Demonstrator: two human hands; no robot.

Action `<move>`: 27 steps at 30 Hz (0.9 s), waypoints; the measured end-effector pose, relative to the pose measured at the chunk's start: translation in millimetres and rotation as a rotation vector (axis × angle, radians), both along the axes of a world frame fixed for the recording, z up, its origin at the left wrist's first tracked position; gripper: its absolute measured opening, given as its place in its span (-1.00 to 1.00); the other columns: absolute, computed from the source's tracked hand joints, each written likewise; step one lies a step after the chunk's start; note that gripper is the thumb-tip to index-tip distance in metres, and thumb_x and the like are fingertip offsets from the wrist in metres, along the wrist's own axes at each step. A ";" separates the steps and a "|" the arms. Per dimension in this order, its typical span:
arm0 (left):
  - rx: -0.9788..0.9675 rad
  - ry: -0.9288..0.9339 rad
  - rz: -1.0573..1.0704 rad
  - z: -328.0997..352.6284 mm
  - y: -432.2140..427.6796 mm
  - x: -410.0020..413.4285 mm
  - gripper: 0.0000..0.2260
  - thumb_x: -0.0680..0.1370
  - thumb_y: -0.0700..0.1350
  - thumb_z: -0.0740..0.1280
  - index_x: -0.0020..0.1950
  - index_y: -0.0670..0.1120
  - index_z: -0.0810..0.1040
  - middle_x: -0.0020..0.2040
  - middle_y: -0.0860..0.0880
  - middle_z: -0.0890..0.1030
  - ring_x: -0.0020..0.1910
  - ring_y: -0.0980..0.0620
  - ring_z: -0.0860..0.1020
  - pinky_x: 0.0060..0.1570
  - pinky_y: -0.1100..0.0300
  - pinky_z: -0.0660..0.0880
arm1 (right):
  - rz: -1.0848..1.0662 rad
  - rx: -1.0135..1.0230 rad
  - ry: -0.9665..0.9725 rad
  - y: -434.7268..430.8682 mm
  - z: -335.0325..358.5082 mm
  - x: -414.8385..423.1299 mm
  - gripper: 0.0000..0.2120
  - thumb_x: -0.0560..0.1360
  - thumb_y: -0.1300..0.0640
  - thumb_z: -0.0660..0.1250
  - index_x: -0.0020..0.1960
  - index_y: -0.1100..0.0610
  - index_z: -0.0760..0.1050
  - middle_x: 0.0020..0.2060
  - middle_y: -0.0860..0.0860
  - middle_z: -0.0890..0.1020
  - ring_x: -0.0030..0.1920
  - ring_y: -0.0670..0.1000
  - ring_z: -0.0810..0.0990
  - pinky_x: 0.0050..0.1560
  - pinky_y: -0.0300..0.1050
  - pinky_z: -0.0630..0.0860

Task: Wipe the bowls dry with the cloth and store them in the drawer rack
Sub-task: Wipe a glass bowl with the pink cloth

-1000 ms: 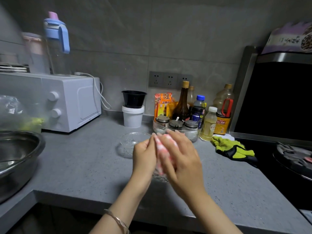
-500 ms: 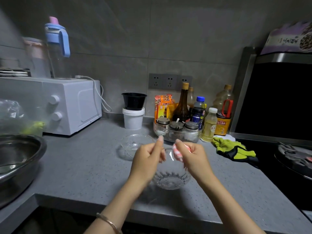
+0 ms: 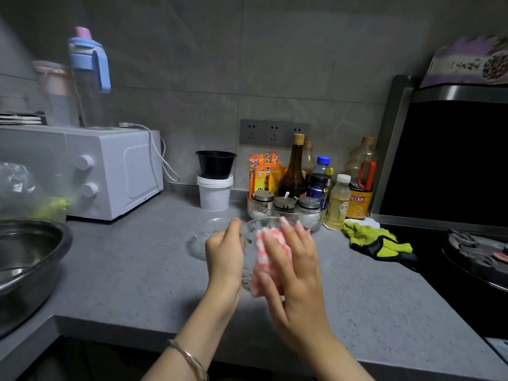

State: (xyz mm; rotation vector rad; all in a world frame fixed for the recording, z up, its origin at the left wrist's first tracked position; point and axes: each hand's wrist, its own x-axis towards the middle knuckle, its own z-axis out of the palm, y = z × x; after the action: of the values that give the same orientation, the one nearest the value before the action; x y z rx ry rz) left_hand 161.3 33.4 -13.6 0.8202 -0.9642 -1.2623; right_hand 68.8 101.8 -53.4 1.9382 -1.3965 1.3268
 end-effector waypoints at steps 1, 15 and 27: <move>-0.019 -0.032 0.001 -0.5 1.6 -1.9 -0.70 0.58 -0.07 0.27 -0.34 -0.13 0.49 -0.41 -0.10 0.50 -0.37 -0.03 0.48 -0.33 0.16 0.41 | -0.039 -0.027 0.090 -1.6 1.9 -1.9 -0.55 0.62 -0.13 -0.01 0.50 -0.13 0.13 0.51 -0.07 0.13 0.52 0.02 0.05 0.48 0.12 0.03; -0.183 -0.166 -0.274 4.5 13.4 13.7 -0.24 0.32 0.40 0.35 -0.16 -0.39 0.53 -0.19 -0.37 0.60 -0.24 -0.13 0.54 -0.09 0.04 0.49 | 0.370 0.436 -1.141 0.6 53.5 -31.0 -0.42 0.40 -0.16 0.25 -0.09 0.42 0.54 -0.25 0.33 0.61 -0.25 0.20 0.62 -0.16 -0.07 0.58; -0.250 -0.076 -0.241 15.7 28.0 7.7 -0.44 0.35 0.15 0.44 -0.20 -0.40 0.49 -0.29 -0.32 0.55 -0.32 -0.17 0.55 -0.23 0.04 0.50 | 0.312 0.157 -0.565 1.4 48.2 -22.5 -0.59 0.59 -0.10 0.07 0.10 0.12 0.59 -0.06 -0.07 0.65 -0.05 -0.13 0.60 -0.08 -0.17 0.53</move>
State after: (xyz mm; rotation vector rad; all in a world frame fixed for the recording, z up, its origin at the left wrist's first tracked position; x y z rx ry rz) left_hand 168.9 61.4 2.1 0.5720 -1.2834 -1.2886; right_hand 46.2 103.3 -5.2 2.0339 -1.5156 2.0915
